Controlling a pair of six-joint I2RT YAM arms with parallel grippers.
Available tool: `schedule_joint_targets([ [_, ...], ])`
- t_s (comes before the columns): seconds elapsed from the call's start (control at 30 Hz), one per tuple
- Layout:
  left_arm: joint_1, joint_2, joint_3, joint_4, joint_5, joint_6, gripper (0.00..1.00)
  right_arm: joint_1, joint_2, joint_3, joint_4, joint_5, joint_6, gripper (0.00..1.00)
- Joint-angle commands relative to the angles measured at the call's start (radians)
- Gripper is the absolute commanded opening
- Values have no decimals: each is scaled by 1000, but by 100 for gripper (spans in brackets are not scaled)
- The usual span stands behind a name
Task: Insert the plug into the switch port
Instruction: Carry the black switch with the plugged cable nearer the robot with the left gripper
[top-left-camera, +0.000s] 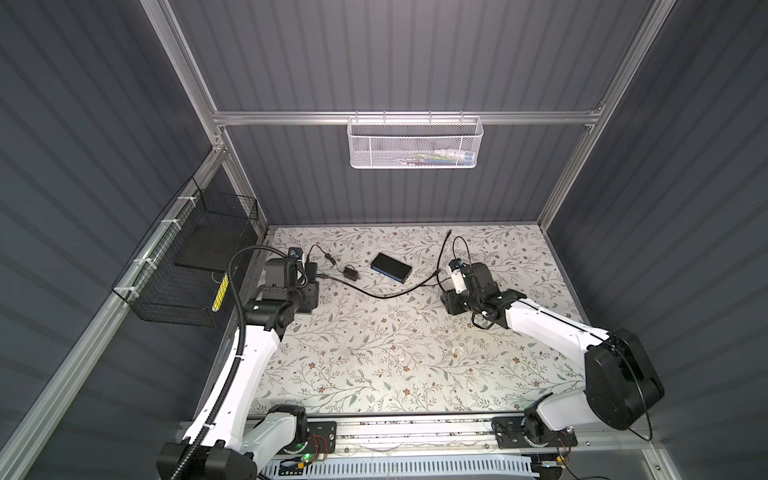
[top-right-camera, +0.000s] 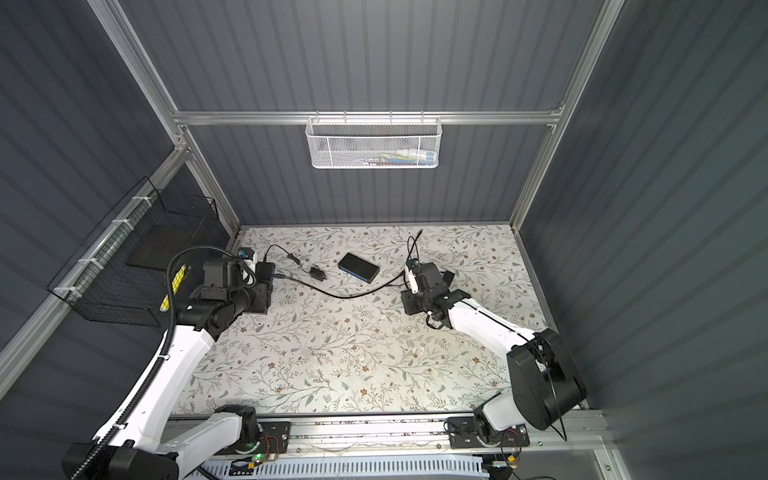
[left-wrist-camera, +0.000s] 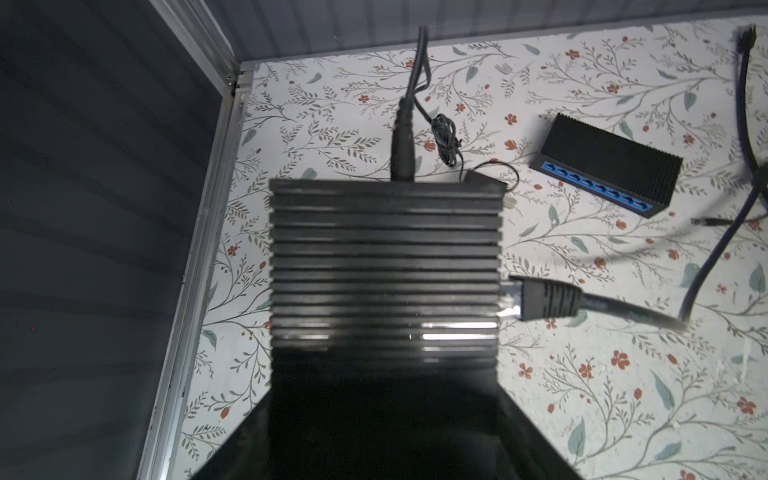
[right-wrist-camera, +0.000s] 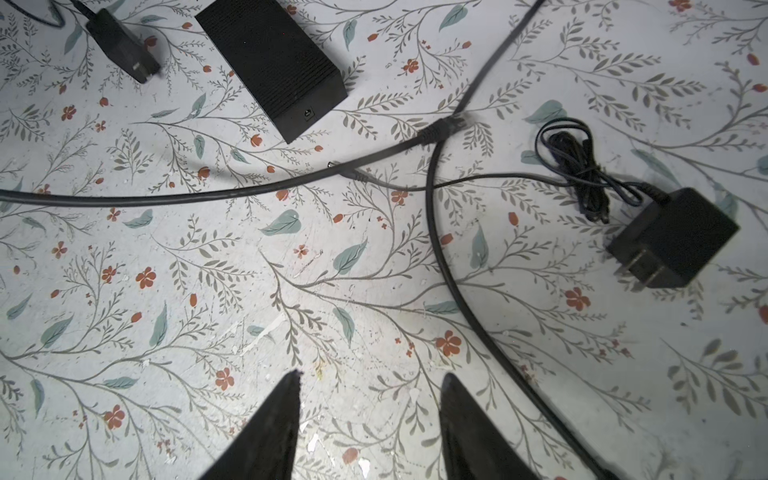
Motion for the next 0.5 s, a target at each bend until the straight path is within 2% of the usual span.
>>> schedule_joint_targets([
  [0.0, 32, -55, -49, 43, -24, -82, 56, 1, -17, 24, 7, -14, 0, 55],
  [0.2, 71, -88, -91, 144, 112, -145, 57, 2, -19, 34, -2, -10, -6, 55],
  [0.47, 73, -50, -29, 231, 362, -149, 61, 3, -2, 47, -2, -9, 7, 55],
])
